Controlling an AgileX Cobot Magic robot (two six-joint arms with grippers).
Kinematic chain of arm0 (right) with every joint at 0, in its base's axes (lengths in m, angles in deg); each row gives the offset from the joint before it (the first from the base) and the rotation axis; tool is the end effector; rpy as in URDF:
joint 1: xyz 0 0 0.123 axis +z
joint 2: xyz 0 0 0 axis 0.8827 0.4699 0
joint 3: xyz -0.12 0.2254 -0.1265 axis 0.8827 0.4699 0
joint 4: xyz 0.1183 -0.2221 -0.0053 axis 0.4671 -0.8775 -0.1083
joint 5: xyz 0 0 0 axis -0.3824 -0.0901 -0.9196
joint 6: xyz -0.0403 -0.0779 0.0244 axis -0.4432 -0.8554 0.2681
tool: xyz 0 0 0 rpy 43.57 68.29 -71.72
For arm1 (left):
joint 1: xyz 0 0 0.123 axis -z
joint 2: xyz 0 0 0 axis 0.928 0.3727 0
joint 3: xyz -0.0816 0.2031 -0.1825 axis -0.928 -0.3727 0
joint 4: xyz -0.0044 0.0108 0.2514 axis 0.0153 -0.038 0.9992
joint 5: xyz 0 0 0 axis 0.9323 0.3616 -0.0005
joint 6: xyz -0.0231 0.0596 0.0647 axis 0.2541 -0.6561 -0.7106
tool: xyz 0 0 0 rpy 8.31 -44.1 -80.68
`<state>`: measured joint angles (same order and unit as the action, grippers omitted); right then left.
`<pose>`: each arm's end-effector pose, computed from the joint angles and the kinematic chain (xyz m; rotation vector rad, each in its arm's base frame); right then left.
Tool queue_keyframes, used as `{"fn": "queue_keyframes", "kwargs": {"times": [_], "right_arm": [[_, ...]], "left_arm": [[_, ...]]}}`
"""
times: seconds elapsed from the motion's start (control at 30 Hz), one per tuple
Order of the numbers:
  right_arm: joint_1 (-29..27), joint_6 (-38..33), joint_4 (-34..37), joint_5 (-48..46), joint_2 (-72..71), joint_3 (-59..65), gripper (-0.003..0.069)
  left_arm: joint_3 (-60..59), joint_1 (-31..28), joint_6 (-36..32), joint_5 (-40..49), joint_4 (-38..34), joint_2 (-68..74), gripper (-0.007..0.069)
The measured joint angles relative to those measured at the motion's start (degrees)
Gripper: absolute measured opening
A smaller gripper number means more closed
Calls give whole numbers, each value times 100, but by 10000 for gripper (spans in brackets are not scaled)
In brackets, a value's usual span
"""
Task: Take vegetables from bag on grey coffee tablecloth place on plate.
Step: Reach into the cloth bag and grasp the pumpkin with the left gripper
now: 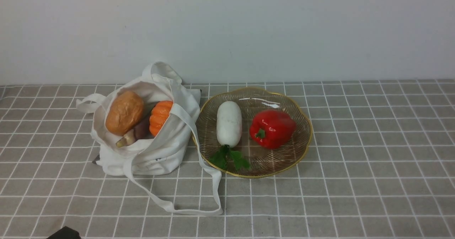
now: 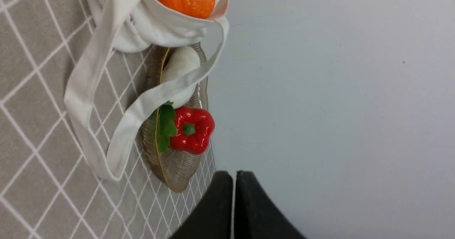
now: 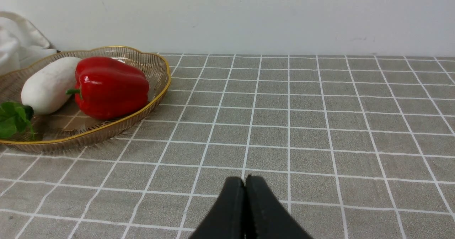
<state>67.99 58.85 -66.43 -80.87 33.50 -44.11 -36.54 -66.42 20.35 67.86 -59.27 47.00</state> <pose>0.0520 0.0063 0.1722 -0.0600 1.8758 0.1120 0.0508 -0.0296 0.1884 -1.0800 1.5577 -1.3805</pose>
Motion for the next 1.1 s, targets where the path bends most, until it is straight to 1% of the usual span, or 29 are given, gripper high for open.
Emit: {"fn": "queue_keyframes", "kwargs": {"times": [0.07, 0.17, 0.2, 0.23, 0.27, 0.3, 0.37, 0.4, 0.43, 0.47, 0.5, 0.53, 0.67, 0.73, 0.83, 0.93, 0.97, 1.0, 1.1], "right_arm": [[0, 0, 0, 0, 0, 0, -15], [0, 0, 0, 0, 0, 0, -15], [0, 0, 0, 0, 0, 0, -15], [0, 0, 0, 0, 0, 0, -15], [0, 0, 0, 0, 0, 0, -15], [0, 0, 0, 0, 0, 0, -15], [0, 0, 0, 0, 0, 0, -15], [0, 0, 0, 0, 0, 0, -15], [0, 0, 0, 0, 0, 0, -15], [0, 0, 0, 0, 0, 0, -15], [0, 0, 0, 0, 0, 0, -15], [0, 0, 0, 0, 0, 0, -15], [0, 0, 0, 0, 0, 0, -15], [0, 0, 0, 0, 0, 0, -15], [0, 0, 0, 0, 0, 0, -15], [0, 0, 0, 0, 0, 0, -15], [0, 0, 0, 0, 0, 0, -15], [0, 0, 0, 0, 0, 0, -15], [0, 0, 0, 0, 0, 0, -15]], "left_arm": [[181, 0, -565, 91, 0, 0, -5], [922, 0, -1507, 255, 0, 105, -5], [922, 0, -1565, 270, 0, 131, -5], [1191, 0, -1842, 362, 0, 272, -5], [1458, 0, -2107, 556, 35, 519, -5], [1884, 0, -2449, 1051, 198, 1050, -5], [2357, 0, -2837, 1836, 619, 1800, -5], [2719, 0, -3034, 2473, 1027, 2461, -5], [2824, 0, -3059, 2645, 1090, 2656, -5], [3184, 0, -3230, 3157, 1634, 3346, -5], [3235, 0, -3251, 3218, 1704, 3446, -5], [3709, 0, -3343, 3582, 2271, 4315, -5], [4763, 0, -3388, 3730, 3467, 5940, 7], [5219, 0, -3332, 3730, 3750, 6547, 27], [5998, 36, -3236, 3737, 4086, 7533, 89], [6752, 290, -3226, 3720, 4226, 8428, 192], [6799, 290, -3226, 3719, 4237, 8482, 200], [7129, 465, -3226, 3673, 4333, 8842, 258], [7888, 714, -3158, 3578, 4749, 9623, 390]]}}
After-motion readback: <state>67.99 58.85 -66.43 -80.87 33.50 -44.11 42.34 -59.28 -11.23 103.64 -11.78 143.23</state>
